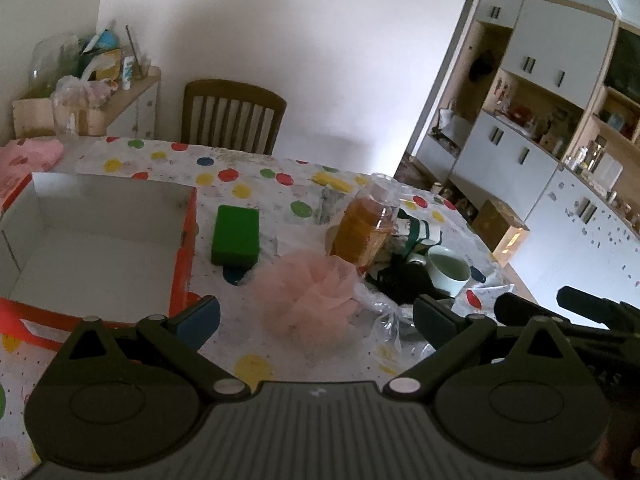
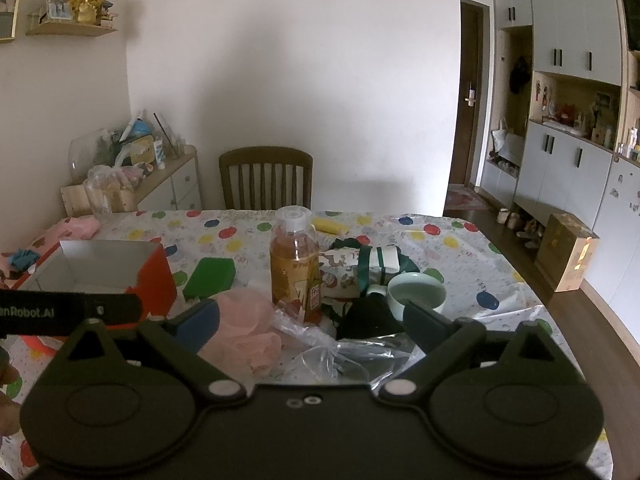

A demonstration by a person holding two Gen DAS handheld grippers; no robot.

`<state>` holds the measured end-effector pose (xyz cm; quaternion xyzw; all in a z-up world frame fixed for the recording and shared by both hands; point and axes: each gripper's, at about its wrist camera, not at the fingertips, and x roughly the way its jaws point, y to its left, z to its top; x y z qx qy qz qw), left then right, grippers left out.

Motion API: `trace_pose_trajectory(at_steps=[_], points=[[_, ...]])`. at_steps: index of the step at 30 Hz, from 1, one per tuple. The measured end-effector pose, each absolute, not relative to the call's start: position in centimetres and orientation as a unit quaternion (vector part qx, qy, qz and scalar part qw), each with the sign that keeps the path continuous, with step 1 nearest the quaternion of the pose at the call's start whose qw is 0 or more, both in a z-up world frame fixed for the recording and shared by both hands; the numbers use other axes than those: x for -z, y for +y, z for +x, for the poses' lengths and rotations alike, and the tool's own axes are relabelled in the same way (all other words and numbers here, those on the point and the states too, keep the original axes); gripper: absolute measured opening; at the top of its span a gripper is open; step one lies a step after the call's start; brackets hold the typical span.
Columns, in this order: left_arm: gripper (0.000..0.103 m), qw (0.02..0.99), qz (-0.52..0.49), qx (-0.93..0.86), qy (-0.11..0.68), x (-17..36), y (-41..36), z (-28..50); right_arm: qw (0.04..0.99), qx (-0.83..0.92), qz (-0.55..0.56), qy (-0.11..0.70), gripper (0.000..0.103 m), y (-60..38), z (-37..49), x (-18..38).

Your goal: Organize soft objects

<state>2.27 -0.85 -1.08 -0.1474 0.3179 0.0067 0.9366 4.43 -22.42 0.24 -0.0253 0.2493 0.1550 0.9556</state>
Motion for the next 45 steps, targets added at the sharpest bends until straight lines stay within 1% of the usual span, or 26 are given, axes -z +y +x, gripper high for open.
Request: trace_pose_trajectory(at_steps=[17,23,28,33,37,45], points=[[0.103,0.943,-0.123,-0.019,0.309,1.8,-1.6,4.8,0.951,-0.159,-0.023,0.266,0.098,-23.4,7.2,1.8],[0.103,0.94,-0.119,-0.013,0.32,3.4,-2.1,6.5,0.945,-0.173,-0.038,0.275,0.098,-25.5,8.8,3.4],[0.103,0.931,-0.109,-0.017,0.348,5.8,-3.0,7.5,0.932,-0.196,-0.072,0.296,0.096,-26.7,10.3,5.8],[0.103,0.927,-0.085,-0.025,0.364,8.2,-3.7,9.0,0.91,-0.243,-0.112,0.316,0.089,-26.8,12.5,7.9],[0.103,0.925,-0.071,-0.025,0.372,9.0,-3.9,11.1,0.892,-0.29,-0.146,0.316,0.087,-25.6,14.3,8.5],[0.103,0.907,-0.066,-0.017,0.415,10.9,-4.1,15.8,0.86,-0.339,-0.201,0.323,0.07,-22.4,18.3,10.4]])
